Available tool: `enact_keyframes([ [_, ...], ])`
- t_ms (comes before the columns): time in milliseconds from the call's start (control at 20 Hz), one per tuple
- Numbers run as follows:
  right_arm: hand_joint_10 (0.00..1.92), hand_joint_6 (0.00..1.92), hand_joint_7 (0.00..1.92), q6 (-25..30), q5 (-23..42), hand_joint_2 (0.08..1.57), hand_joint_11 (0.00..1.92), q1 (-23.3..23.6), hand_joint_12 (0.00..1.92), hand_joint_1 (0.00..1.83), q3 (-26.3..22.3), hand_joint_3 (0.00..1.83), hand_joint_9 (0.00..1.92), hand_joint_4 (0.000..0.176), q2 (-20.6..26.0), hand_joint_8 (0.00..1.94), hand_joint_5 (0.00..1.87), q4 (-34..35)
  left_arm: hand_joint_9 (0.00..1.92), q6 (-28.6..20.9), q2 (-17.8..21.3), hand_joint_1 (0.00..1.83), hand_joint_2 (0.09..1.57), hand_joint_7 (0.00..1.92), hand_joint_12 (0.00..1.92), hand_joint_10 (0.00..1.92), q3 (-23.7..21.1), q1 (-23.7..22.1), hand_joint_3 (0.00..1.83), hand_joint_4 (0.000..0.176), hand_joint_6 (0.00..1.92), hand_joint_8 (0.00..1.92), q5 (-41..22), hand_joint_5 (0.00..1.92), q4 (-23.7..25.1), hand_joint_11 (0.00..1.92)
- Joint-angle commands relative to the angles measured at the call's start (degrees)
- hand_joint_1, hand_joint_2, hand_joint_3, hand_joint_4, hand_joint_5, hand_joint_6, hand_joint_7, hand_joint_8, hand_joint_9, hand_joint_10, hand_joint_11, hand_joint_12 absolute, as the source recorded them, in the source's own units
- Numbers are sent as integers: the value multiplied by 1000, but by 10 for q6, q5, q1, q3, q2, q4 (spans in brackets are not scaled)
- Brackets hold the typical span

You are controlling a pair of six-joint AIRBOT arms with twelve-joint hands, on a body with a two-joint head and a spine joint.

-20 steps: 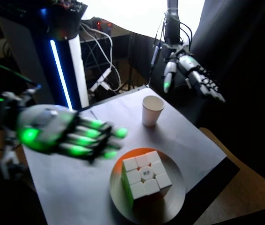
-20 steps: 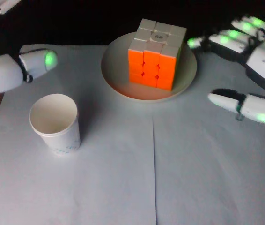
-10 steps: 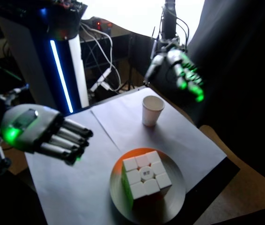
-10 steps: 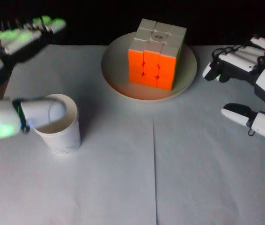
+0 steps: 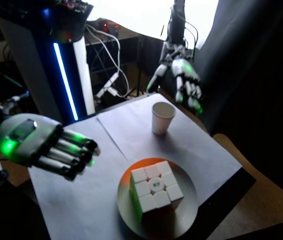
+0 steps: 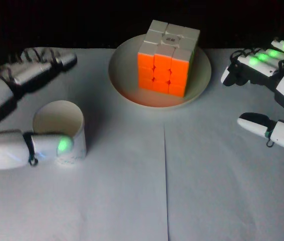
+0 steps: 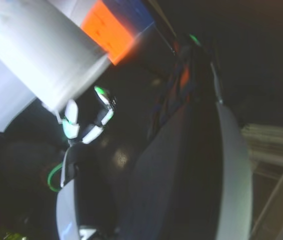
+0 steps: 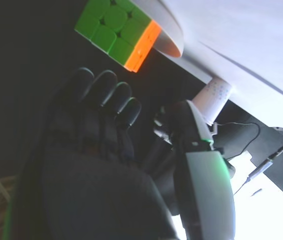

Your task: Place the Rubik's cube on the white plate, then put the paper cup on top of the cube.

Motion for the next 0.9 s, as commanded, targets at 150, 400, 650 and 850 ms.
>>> enact_keyframes([
  [150,1490,1240,187,0,70,1276,0,4,1787,865,0,4,217,0,0,1310,72,-2,0,-3,-26,485,933,1,26,0,20,-4,0,174,0,0,-23,0,-18,25],
  [400,1439,1232,179,0,70,1268,0,4,1602,885,0,0,177,0,0,1350,33,-1,120,-3,-34,718,1010,165,881,49,28,-4,5,121,12,14,-18,53,-27,0],
  [650,1484,1176,157,0,70,1259,0,4,1677,924,0,0,154,0,-1,1311,31,-1,0,-3,-40,908,1067,373,1446,863,32,-4,0,95,48,66,-19,307,-32,0],
  [850,1426,1115,153,0,70,1270,0,4,1663,881,0,2,208,0,-3,1230,40,-1,98,-3,-41,928,1098,342,1478,902,34,-5,2,105,134,295,-21,389,-33,0],
])
